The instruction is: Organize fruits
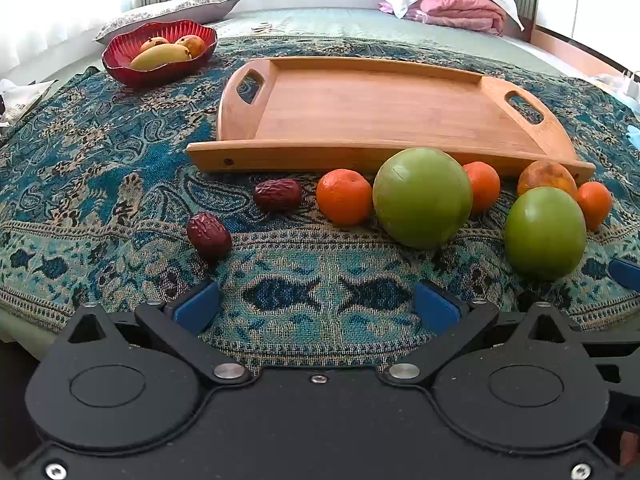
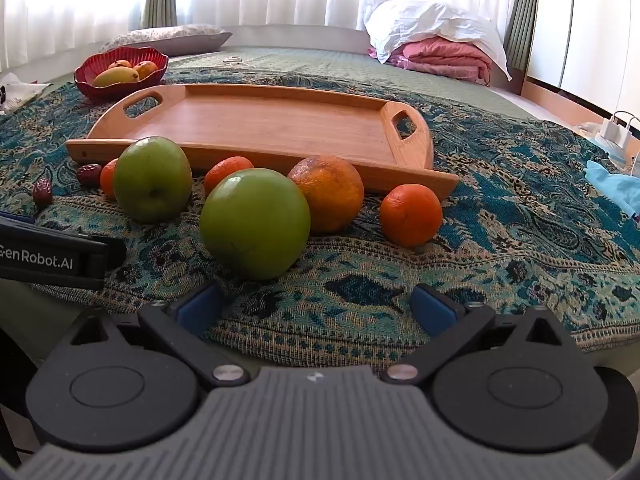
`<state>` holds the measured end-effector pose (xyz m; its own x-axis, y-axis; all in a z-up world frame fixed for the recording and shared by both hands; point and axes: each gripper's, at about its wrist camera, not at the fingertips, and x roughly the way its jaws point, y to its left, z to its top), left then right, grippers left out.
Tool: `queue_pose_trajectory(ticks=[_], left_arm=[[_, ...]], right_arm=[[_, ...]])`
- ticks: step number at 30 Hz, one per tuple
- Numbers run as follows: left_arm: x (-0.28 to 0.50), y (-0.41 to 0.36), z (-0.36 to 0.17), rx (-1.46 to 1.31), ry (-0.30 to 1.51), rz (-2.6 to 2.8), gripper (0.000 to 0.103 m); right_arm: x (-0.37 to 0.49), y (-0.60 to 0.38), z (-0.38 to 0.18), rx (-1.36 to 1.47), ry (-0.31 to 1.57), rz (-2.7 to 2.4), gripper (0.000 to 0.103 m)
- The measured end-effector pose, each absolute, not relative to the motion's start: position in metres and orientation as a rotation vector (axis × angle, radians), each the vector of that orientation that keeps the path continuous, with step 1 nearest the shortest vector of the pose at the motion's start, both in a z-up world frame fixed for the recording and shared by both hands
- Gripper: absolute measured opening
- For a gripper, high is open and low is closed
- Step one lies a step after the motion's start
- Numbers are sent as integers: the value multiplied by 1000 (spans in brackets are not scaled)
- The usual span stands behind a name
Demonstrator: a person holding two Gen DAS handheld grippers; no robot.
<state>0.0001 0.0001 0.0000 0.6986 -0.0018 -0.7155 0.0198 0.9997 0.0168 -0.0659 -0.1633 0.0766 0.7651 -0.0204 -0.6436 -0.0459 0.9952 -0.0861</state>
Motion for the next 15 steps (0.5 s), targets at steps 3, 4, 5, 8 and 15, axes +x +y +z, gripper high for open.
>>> queue_pose_trajectory(ticks=[3,4,5,8,15], left_arm=[[0,0,0,25,793,-11,103],[0,0,0,25,792,-11,103],[0,1,0,25,792,-11,103],[2,2,1,24,792,-12,103],[0,0,0,29,785,-9,103]], right_arm=[[-66,-163,77,-99,698,14,103],[-66,-163,77,-99,699,13,103],[-66,-163,77,-99,698,14,103],[-66,-163,77,-98,698,14,103],[-66,-163,76,-98,697,14,103]])
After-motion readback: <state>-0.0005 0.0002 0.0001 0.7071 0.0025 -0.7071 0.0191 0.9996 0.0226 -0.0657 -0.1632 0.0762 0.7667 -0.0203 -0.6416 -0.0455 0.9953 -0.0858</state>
